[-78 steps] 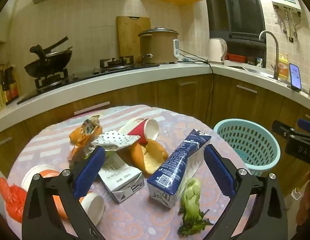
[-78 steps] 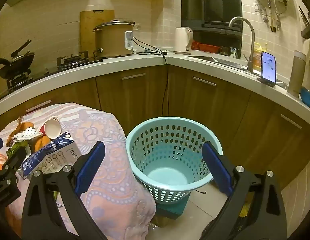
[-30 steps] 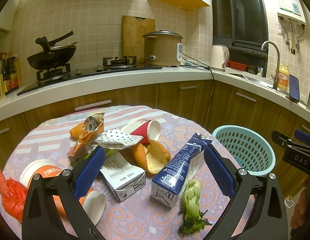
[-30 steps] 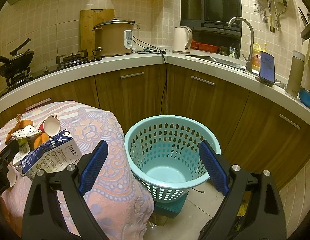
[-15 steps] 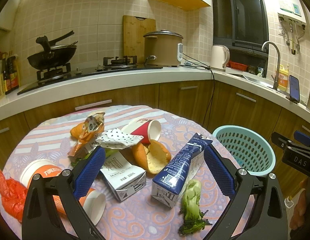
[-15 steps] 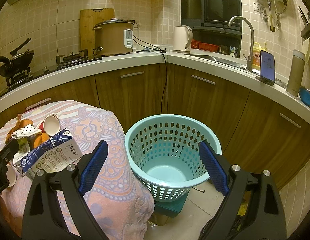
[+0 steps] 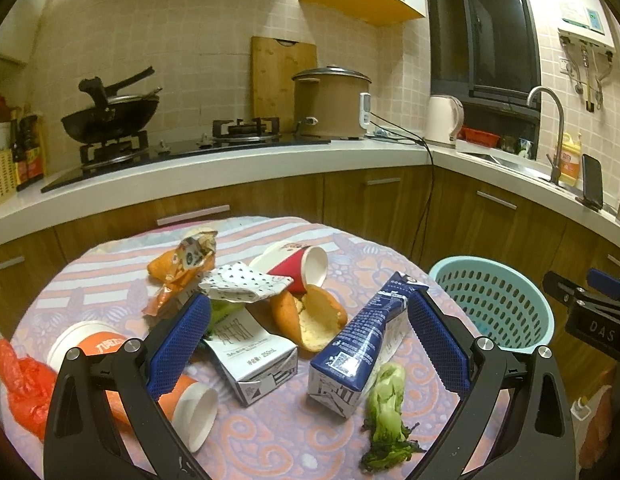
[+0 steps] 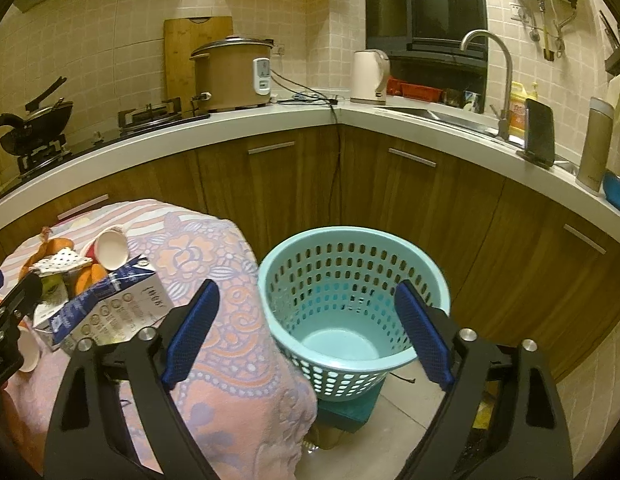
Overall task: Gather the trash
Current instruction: 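Grasp the red plastic bag with the left tool while the right tool grasps the bok choy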
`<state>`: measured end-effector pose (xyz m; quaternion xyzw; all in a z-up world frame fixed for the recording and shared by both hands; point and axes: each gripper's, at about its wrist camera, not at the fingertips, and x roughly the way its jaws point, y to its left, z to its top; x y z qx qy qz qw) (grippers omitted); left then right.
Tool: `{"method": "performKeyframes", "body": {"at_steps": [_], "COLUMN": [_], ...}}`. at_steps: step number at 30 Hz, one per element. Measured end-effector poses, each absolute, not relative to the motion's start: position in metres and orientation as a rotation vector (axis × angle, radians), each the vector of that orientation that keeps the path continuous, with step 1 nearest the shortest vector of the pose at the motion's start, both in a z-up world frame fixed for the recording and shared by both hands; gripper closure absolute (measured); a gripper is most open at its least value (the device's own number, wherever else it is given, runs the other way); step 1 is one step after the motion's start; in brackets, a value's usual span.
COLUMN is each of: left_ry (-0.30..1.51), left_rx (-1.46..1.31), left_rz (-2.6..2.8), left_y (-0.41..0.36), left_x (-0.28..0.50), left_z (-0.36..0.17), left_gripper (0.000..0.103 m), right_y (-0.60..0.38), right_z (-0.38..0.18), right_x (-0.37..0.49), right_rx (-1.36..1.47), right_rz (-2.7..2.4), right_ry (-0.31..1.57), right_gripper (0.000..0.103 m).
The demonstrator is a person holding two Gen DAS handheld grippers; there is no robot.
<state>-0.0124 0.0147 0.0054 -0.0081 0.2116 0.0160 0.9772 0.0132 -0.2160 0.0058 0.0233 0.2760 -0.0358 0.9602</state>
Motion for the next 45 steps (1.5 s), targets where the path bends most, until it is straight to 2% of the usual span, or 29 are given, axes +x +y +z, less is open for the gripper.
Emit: {"method": "performKeyframes", "body": {"at_steps": [9, 14, 22, 27, 39, 41, 44, 45], "left_ry": [0.422, 0.438, 0.545, 0.603, 0.712, 0.718, 0.723, 0.722], "left_rx": [-0.036, -0.076, -0.205, -0.323, -0.440, -0.462, -0.482, -0.483], "left_rz": [0.147, 0.308, 0.493, 0.424, 0.368, 0.360, 0.325, 0.318], "left_y": [0.035, 0.070, 0.147, 0.182, 0.205, 0.209, 0.210, 0.210], "left_x": [-0.057, -0.093, -0.128, -0.130, -0.100, -0.098, -0.096, -0.096], "left_z": [0.022, 0.027, 0.009, -0.004, -0.038, -0.042, -0.045, -0.046], "left_gripper": [0.008, 0.008, 0.008, 0.008, 0.009, 0.011, 0.023, 0.030], "right_y": [-0.189, -0.169, -0.128, -0.108, -0.088, -0.090, -0.093, -0.094], "right_z": [0.007, 0.007, -0.001, -0.013, -0.038, -0.040, -0.043, -0.044], "right_x": [0.000, -0.006, -0.025, -0.030, -0.024, -0.021, -0.017, -0.015], "right_rx": [0.046, 0.034, 0.010, -0.006, -0.044, -0.036, -0.010, -0.002], "right_rz": [0.031, 0.106, 0.261, 0.334, 0.346, 0.347, 0.351, 0.352], "right_ry": [0.559, 0.571, 0.615, 0.668, 0.744, 0.756, 0.779, 0.787], "right_gripper": [0.024, 0.034, 0.036, 0.036, 0.036, 0.036, 0.036, 0.036]}}
